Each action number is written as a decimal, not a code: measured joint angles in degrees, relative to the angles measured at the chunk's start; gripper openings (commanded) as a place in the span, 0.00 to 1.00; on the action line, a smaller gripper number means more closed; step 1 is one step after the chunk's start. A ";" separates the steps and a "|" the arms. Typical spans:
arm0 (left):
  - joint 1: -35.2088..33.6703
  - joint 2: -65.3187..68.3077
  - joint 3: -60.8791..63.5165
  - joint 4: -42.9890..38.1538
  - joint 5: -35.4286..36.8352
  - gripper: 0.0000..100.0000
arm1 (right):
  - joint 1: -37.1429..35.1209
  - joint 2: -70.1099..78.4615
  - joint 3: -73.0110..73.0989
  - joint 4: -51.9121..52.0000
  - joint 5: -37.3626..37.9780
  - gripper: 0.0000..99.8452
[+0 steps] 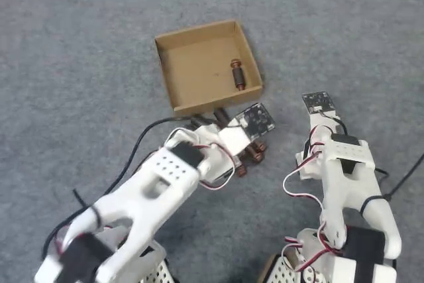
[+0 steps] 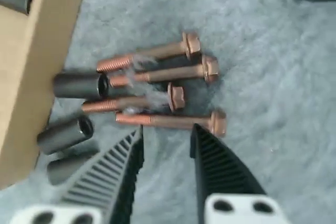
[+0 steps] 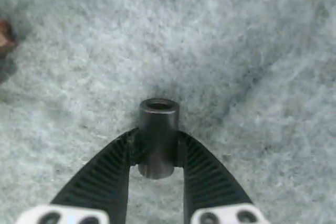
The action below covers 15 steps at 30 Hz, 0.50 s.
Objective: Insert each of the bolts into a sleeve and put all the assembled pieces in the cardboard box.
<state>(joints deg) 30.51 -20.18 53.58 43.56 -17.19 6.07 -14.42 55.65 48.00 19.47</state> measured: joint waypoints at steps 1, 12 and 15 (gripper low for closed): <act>0.09 1.85 -0.62 -0.53 1.41 0.13 | 0.00 0.00 0.00 0.00 0.00 0.01; 4.66 6.77 -8.97 5.71 11.43 0.13 | 0.00 0.00 0.00 0.00 0.00 0.01; 5.36 8.18 -9.14 5.98 13.45 0.13 | 0.00 0.00 0.00 0.00 0.00 0.01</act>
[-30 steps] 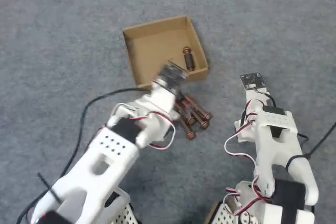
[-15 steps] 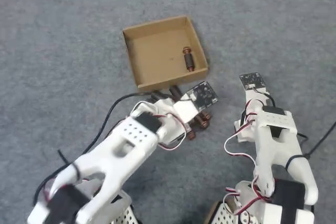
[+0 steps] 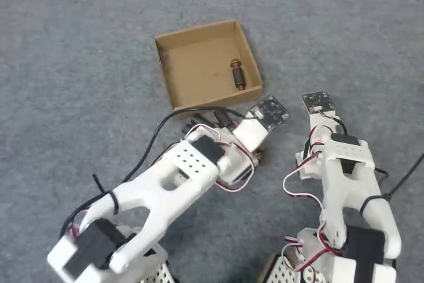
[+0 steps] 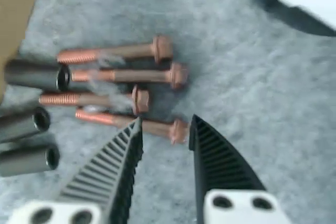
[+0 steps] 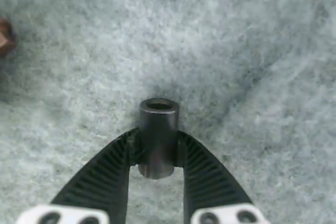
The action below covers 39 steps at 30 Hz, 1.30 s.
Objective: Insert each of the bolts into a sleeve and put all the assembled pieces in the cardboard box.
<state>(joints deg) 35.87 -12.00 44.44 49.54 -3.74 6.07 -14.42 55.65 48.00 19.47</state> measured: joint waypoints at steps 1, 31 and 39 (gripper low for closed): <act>-0.35 1.05 0.00 0.00 0.44 0.13 | 0.00 0.00 0.00 0.00 0.00 0.01; -4.40 15.03 -11.52 7.91 8.09 0.14 | -0.53 0.00 0.09 0.00 0.00 0.01; -12.40 15.12 -15.03 7.56 21.10 0.14 | -0.62 0.00 0.09 -0.35 0.35 0.01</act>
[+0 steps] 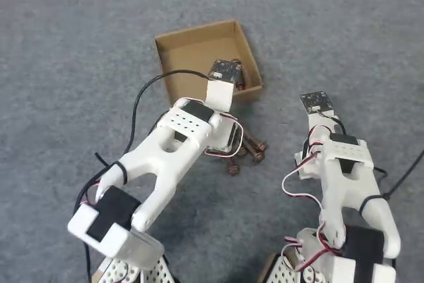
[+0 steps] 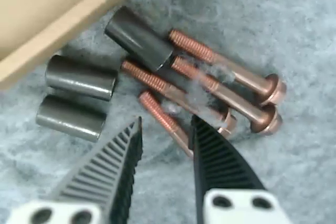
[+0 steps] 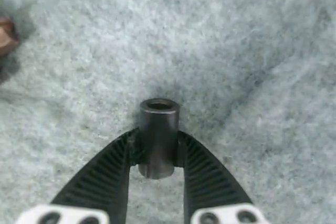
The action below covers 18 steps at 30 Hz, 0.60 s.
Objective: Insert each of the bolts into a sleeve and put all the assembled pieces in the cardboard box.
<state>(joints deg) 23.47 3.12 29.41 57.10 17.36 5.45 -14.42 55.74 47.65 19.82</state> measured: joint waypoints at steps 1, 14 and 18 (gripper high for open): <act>0.00 0.00 0.00 0.00 0.00 0.14 | 0.00 0.00 0.00 -0.26 0.09 0.01; 2.90 6.95 0.62 0.18 6.24 0.13 | -0.09 0.00 0.00 -0.62 0.09 0.01; 1.58 8.88 -1.67 1.93 7.91 0.13 | -0.09 0.00 0.00 -0.62 0.09 0.01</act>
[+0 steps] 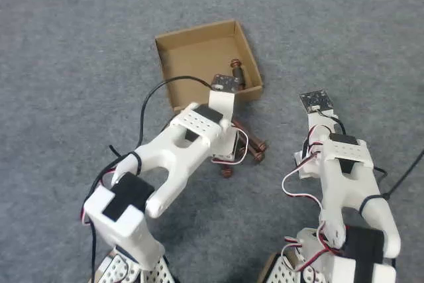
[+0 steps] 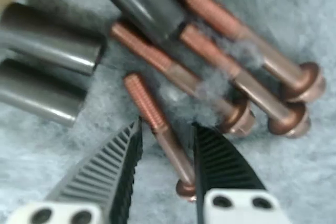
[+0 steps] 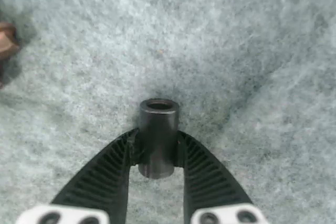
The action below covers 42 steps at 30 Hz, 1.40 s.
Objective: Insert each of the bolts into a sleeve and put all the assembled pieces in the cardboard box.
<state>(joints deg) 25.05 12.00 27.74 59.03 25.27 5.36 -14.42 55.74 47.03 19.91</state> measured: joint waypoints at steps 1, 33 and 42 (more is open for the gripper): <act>-0.44 0.18 -0.35 0.09 0.18 0.13 | 0.00 0.00 0.00 0.00 0.00 0.01; 6.59 -7.74 5.27 8.70 -48.62 0.06 | 0.00 0.00 0.00 0.00 0.00 0.01; 6.15 -17.41 13.19 2.81 -37.27 0.16 | 0.00 0.00 0.00 0.00 0.09 0.01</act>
<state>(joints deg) 31.21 -5.41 40.92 61.85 -12.00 5.36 -14.42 55.74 47.03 20.00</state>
